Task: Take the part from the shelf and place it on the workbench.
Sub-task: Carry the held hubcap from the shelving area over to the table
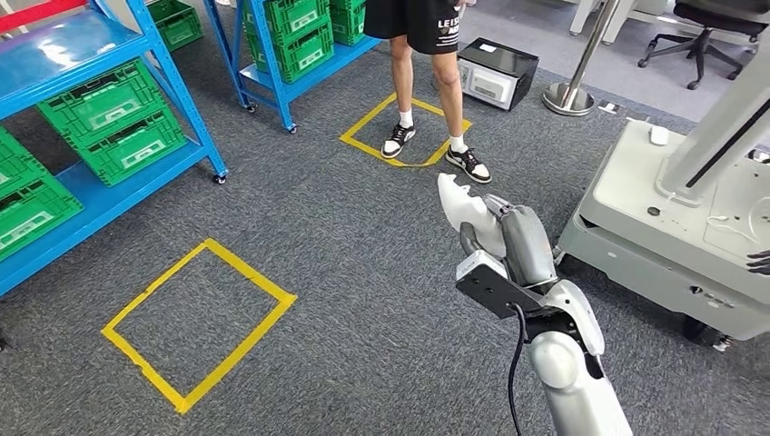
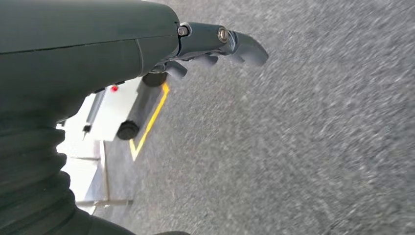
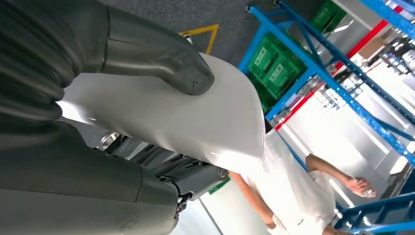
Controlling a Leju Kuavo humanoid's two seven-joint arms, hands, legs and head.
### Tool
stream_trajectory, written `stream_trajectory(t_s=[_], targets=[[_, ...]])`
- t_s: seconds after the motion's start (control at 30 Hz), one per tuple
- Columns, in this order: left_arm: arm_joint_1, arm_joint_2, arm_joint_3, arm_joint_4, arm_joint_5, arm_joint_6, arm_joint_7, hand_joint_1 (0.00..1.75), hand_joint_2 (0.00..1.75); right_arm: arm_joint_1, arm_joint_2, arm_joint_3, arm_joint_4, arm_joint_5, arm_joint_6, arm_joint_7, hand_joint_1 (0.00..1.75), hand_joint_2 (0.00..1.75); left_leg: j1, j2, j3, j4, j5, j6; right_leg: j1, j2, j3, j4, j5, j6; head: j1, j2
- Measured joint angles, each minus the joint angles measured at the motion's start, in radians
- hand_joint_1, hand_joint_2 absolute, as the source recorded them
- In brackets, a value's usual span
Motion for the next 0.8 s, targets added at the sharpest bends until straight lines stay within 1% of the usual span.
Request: stream_trajectory(t_s=[0.03,0.07,0.1,0.13,0.17,0.2,0.23,0.27,0.3,0.33,0.37,0.4,0.43,0.47,0.5,0.53,0.57,0.6,0.63,0.67,0.7,0.73,0.77,0.8], targets=[[-0.004,0.0,0.0,0.0,0.001,-0.001,-0.004,0.0,1.75,0.004,0.0,-0.002,-0.01,0.002,-0.002,0.0,1.75,1.75,0.002,0.014,0.001,-0.007,0.005,0.007,0.002,-0.019,-0.01,0.014,-0.01,0.004,0.002,0.0],[-0.008,-0.001,0.0,-0.001,0.0,-0.002,-0.008,0.0,1.75,0.005,0.0,-0.003,-0.019,0.005,-0.004,0.0,1.75,1.75,0.005,0.03,0.001,-0.013,0.01,0.014,0.004,-0.047,-0.029,0.05,-0.031,0.007,0.005,0.0],[-0.012,-0.001,-0.001,-0.001,-0.001,-0.004,-0.011,0.0,1.75,0.004,0.0,-0.004,-0.024,0.006,-0.005,0.001,1.75,1.75,0.004,0.045,-0.001,-0.014,0.012,0.018,0.004,-0.08,-0.055,0.106,-0.062,0.009,0.008,0.0],[-0.016,-0.001,-0.003,-0.001,-0.002,-0.007,-0.014,0.0,1.75,0.002,0.0,-0.004,-0.028,0.007,-0.006,0.002,1.75,1.75,0.003,0.061,-0.004,-0.013,0.012,0.02,0.004,-0.1,-0.088,0.176,-0.097,0.014,0.01,0.0],[-0.02,-0.001,-0.004,-0.001,-0.003,-0.01,-0.018,0.0,1.75,0.002,0.0,-0.004,-0.03,0.009,-0.006,0.003,1.75,1.75,0.003,0.078,-0.008,-0.01,0.012,0.021,0.003,-0.109,-0.117,0.239,-0.123,0.018,0.011,0.0],[-0.024,-0.002,-0.005,-0.001,-0.004,-0.014,-0.022,0.0,1.75,0.002,0.0,-0.004,-0.032,0.011,-0.006,0.004,1.75,1.75,0.002,0.093,-0.011,-0.007,0.012,0.021,0.001,-0.113,-0.131,0.276,-0.132,0.021,0.011,0.0],[-0.03,-0.004,-0.005,-0.001,-0.004,-0.018,-0.026,0.0,1.75,0.003,0.0,-0.004,-0.035,0.014,-0.006,0.004,1.75,1.75,0.002,0.109,-0.015,-0.004,0.011,0.02,-0.001,-0.117,-0.126,0.275,-0.125,0.024,0.011,0.0],[-0.036,-0.006,-0.006,-0.001,-0.006,-0.022,-0.031,0.0,1.75,0.004,0.0,-0.004,-0.04,0.017,-0.006,0.004,1.75,1.75,0.002,0.122,-0.017,-0.001,0.01,0.019,-0.002,-0.124,-0.098,0.232,-0.102,0.025,0.011,0.0],[-0.042,-0.008,-0.008,-0.001,-0.008,-0.026,-0.035,0.0,1.75,0.004,0.0,-0.004,-0.046,0.02,-0.005,0.004,1.75,1.75,0.002,0.135,-0.018,0.003,0.009,0.016,-0.003,-0.141,-0.053,0.159,-0.074,0.025,0.011,0.0],[-0.048,-0.009,-0.011,-0.001,-0.011,-0.028,-0.037,0.0,1.75,0.005,0.0,-0.004,-0.054,0.023,-0.006,0.003,1.75,1.75,0.0,0.145,-0.019,0.008,0.006,0.011,-0.002,-0.165,-0.012,0.092,-0.055,0.022,0.011,0.0],[-0.053,-0.01,-0.014,-0.001,-0.015,-0.03,-0.039,0.0,1.75,0.006,0.0,-0.003,-0.061,0.024,-0.006,0.003,1.75,1.75,-0.002,0.155,-0.021,0.012,0.002,0.005,-0.001,-0.183,0.018,0.041,-0.043,0.018,0.01,0.0],[-0.059,-0.012,-0.018,-0.001,-0.018,-0.032,-0.039,0.0,1.75,0.006,0.0,-0.003,-0.066,0.025,-0.006,0.003,1.75,1.75,-0.004,0.163,-0.019,0.016,-0.002,-0.002,0.002,-0.194,0.032,0.014,-0.039,0.011,0.01,0.0],[-0.063,-0.013,-0.021,-0.002,-0.021,-0.033,-0.039,0.0,1.75,0.007,0.001,-0.003,-0.071,0.025,-0.006,0.003,1.75,1.75,-0.006,0.171,-0.016,0.016,-0.003,-0.008,0.004,-0.193,0.03,0.011,-0.041,0.004,0.01,0.0],[-0.068,-0.015,-0.023,-0.002,-0.022,-0.034,-0.039,0.0,1.75,0.008,0.001,-0.003,-0.074,0.025,-0.006,0.003,1.75,1.75,-0.005,0.181,-0.013,0.015,-0.004,-0.014,0.005,-0.181,0.028,0.009,-0.038,-0.002,0.01,0.0],[-0.073,-0.017,-0.025,-0.002,-0.023,-0.035,-0.039,0.0,1.75,0.009,0.001,-0.003,-0.077,0.025,-0.006,0.002,1.75,1.75,-0.003,0.182,-0.01,0.015,-0.005,-0.02,0.004,-0.17,0.028,0.007,-0.034,-0.01,0.009,0.0],[-0.076,-0.018,-0.027,-0.001,-0.023,-0.037,-0.039,0.0,1.75,0.011,0.001,-0.003,-0.08,0.025,-0.007,0.0,1.75,1.75,0.0,0.168,-0.013,0.025,-0.015,-0.026,0.001,-0.16,0.027,0.004,-0.029,-0.016,0.009,0.0],[-0.077,-0.02,-0.029,-0.001,-0.023,-0.037,-0.039,0.0,1.75,0.013,0.001,-0.003,-0.084,0.025,-0.009,-0.004,1.75,1.75,0.002,0.143,-0.025,0.053,-0.037,-0.031,-0.001,-0.149,0.027,0.001,-0.024,-0.023,0.008,0.0],[-0.076,-0.021,-0.03,-0.001,-0.023,-0.037,-0.039,0.0,1.75,0.017,0.001,-0.003,-0.087,0.025,-0.012,-0.008,1.75,1.75,0.004,0.111,-0.045,0.101,-0.067,-0.035,-0.003,-0.139,0.026,0.0,-0.021,-0.028,0.006,0.0],[-0.073,-0.022,-0.031,0.0,-0.023,-0.037,-0.037,0.0,1.75,0.022,0.001,-0.003,-0.09,0.024,-0.015,-0.012,1.75,1.75,0.004,0.084,-0.072,0.167,-0.103,-0.037,-0.002,-0.127,0.024,0.0,-0.019,-0.032,0.005,0.0],[-0.069,-0.022,-0.031,0.0,-0.023,-0.035,-0.034,0.0,1.75,0.029,0.001,-0.004,-0.092,0.023,-0.018,-0.016,1.75,1.75,0.004,0.07,-0.101,0.233,-0.132,-0.038,-0.001,-0.114,0.022,0.0,-0.017,-0.034,0.005,0.0],[-0.065,-0.022,-0.032,0.0,-0.023,-0.033,-0.031,0.0,1.75,0.038,0.001,-0.004,-0.094,0.022,-0.021,-0.018,1.75,1.75,0.003,0.065,-0.122,0.279,-0.144,-0.037,0.001,-0.101,0.02,0.0,-0.017,-0.034,0.005,0.0],[-0.06,-0.021,-0.032,0.0,-0.023,-0.03,-0.027,0.0,1.75,0.046,0.001,-0.004,-0.095,0.02,-0.023,-0.019,1.75,1.75,0.003,0.062,-0.129,0.292,-0.137,-0.035,0.002,-0.086,0.02,0.001,-0.016,-0.034,0.005,0.0],[-0.057,-0.021,-0.032,0.0,-0.023,-0.027,-0.025,0.0,1.75,0.052,0.001,-0.004,-0.097,0.02,-0.025,-0.019,1.75,1.75,0.003,0.059,-0.118,0.266,-0.111,-0.032,0.003,-0.072,0.019,0.002,-0.015,-0.033,0.005,0.0],[-0.055,-0.02,-0.032,0.0,-0.022,-0.024,-0.023,0.0,1.75,0.055,0.001,-0.004,-0.1,0.019,-0.027,-0.02,1.75,1.75,0.003,0.049,-0.092,0.207,-0.072,-0.027,0.003,-0.058,0.02,0.003,-0.015,-0.032,0.005,0.0]])
